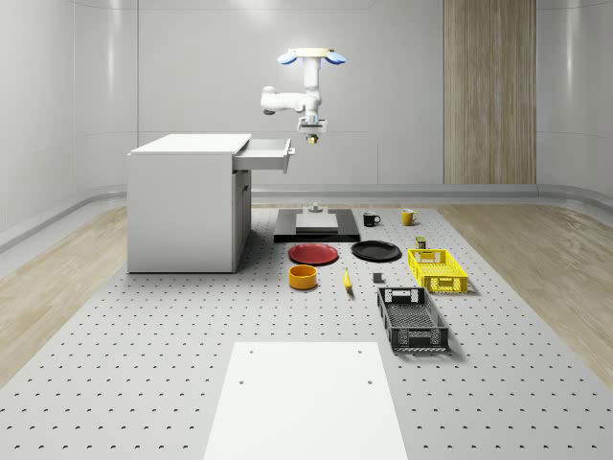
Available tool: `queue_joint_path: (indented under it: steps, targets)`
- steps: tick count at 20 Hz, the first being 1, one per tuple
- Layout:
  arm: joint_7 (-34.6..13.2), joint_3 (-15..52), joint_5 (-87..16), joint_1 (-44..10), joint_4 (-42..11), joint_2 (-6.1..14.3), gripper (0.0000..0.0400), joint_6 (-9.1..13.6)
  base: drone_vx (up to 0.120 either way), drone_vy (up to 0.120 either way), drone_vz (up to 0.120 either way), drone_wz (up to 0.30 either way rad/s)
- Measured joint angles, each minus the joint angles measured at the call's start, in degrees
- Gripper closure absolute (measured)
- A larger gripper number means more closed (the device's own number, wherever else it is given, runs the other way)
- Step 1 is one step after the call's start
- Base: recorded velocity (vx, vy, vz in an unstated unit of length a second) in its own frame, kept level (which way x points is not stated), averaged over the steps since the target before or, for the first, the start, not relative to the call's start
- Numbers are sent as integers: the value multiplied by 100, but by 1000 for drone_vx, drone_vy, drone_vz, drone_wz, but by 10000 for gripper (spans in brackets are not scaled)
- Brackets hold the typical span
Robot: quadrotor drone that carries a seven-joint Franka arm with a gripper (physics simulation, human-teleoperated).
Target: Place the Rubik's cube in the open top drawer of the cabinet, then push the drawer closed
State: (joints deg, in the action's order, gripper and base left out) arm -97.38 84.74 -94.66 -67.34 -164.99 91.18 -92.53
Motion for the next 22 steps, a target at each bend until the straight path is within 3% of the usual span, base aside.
queue_joint_path:
  steps: [13, 17, 22]
  targets:
    - [-2, 3, 9, -2, 0, 24, 75, -22, 0, -120, 0, 0]
    - [-2, 4, 11, -3, 0, 30, 75, -28, 0, -120, 100, 0]
    - [-2, 5, 14, -3, 1, 36, 75, -34, 0, -120, 0, 0]
